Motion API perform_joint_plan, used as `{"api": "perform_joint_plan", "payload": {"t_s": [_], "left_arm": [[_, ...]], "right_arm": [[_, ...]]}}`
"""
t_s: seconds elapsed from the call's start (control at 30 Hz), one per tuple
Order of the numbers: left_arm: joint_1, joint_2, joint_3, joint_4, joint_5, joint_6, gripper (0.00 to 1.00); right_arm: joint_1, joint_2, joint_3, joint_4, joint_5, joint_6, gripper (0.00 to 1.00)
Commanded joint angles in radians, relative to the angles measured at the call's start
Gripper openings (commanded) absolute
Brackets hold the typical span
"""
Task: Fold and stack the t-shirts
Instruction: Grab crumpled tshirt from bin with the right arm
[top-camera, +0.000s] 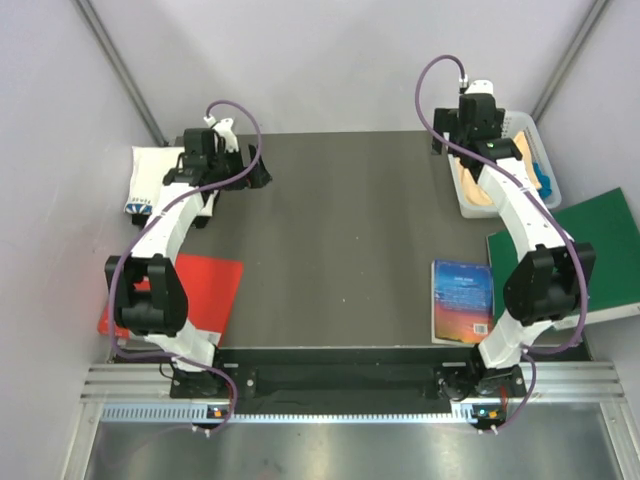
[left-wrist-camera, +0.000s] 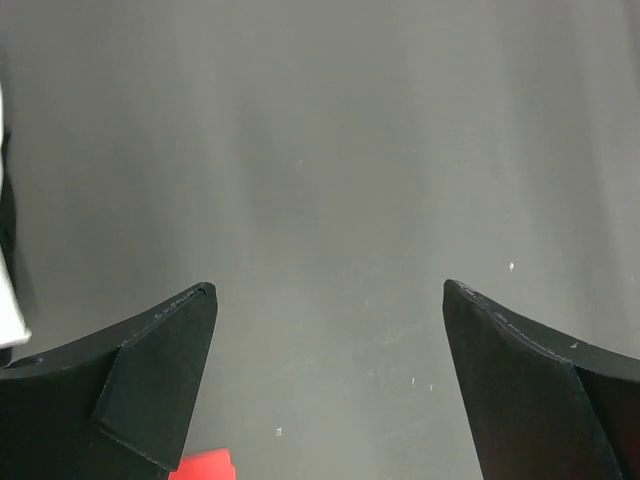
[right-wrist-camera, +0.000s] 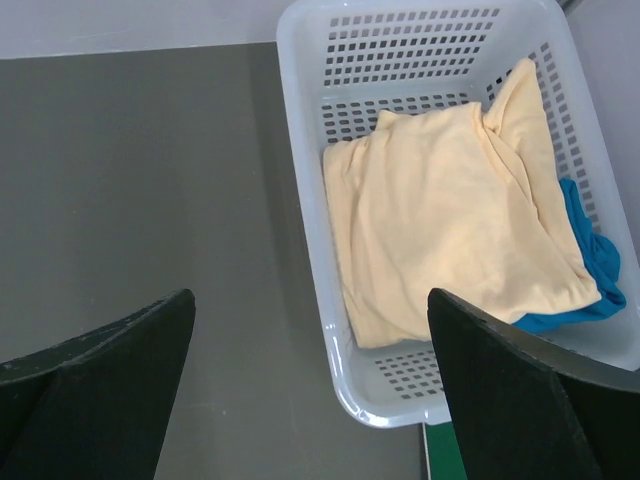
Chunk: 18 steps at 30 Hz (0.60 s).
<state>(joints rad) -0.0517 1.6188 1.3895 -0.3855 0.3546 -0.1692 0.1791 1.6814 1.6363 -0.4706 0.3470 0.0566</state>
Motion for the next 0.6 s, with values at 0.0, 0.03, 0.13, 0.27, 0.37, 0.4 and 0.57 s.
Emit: {"api": "perform_joint_plan", "payload": {"t_s": [0.0,0.03,0.13,0.27,0.37,0.4,0.57], "left_arm": [[-0.002,0.039,0.169,-0.148,-0.127,-0.002,0.99],[-0.004,0.041,0.171,-0.148,-0.200,-0.031,0.99],[-0.022,0.012,0.093,-0.074,-0.429,-0.113,0.99],[-0.082,-0.004,0.003,-0.013,-0.653,-0.139,0.99],[-0.091,0.041,0.051,-0.108,-0.602,-0.107,0.99],[-0.092,0.093,0.083,-0.189,-0.535,0.036,0.99],[-0.096,0.213,0.154,-0.288,-0.430,0.036,0.99]], "right_arm": [[0.007,0.072,0.138,-0.088,0.014,0.017,1.00],[0.007,0.086,0.160,-0.098,0.014,0.019,1.00],[0.007,0.139,0.249,-0.131,0.032,0.020,1.00],[-0.029,0.184,0.336,-0.160,0.046,0.089,1.00],[-0.095,0.207,0.387,-0.175,0.032,0.156,1.00],[-0.116,0.216,0.402,-0.181,0.029,0.172,1.00],[-0.263,0.267,0.439,-0.194,0.026,0.180,1.00]]}}
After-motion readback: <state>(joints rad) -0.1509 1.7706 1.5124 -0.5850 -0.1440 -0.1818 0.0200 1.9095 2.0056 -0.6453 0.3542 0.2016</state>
